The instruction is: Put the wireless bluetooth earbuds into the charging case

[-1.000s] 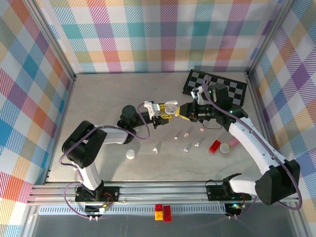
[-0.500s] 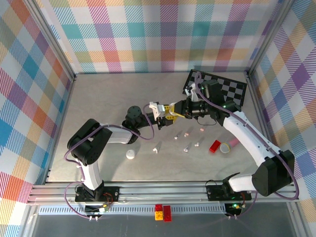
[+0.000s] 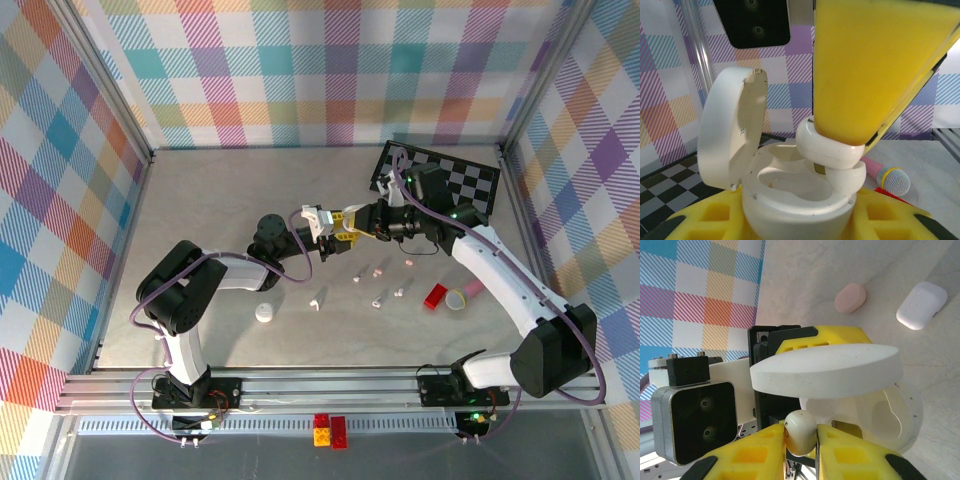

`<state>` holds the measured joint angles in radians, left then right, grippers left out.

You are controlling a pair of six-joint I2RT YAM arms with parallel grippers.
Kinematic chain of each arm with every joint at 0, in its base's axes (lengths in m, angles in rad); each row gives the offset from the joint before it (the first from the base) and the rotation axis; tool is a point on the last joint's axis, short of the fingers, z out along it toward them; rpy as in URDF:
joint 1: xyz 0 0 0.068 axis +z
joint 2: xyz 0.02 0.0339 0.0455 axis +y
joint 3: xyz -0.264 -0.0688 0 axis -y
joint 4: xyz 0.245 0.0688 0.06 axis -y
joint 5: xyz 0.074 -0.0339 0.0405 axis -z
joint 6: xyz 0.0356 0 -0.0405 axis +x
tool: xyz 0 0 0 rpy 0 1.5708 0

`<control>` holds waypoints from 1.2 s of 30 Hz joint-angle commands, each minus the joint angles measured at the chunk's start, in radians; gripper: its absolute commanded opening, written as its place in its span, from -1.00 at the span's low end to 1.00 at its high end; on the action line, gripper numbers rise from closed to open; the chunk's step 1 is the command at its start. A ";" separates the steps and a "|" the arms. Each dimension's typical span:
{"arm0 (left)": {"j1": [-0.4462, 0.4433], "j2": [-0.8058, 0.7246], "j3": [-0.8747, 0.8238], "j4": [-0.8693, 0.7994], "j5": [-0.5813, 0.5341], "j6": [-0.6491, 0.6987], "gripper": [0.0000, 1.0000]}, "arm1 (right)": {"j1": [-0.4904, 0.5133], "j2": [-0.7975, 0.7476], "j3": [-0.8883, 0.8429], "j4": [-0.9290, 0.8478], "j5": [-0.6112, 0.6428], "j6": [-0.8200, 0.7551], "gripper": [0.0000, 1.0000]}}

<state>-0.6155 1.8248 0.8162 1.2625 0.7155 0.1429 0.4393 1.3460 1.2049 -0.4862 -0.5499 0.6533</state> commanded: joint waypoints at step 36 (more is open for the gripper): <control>-0.024 0.004 0.038 0.061 0.010 -0.010 -0.27 | 0.016 0.026 0.031 0.023 0.063 -0.002 -0.44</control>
<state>-0.6277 1.8259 0.8223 1.2564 0.7116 0.1429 0.4496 1.3674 1.2175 -0.4561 -0.5049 0.6510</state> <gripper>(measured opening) 0.366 0.276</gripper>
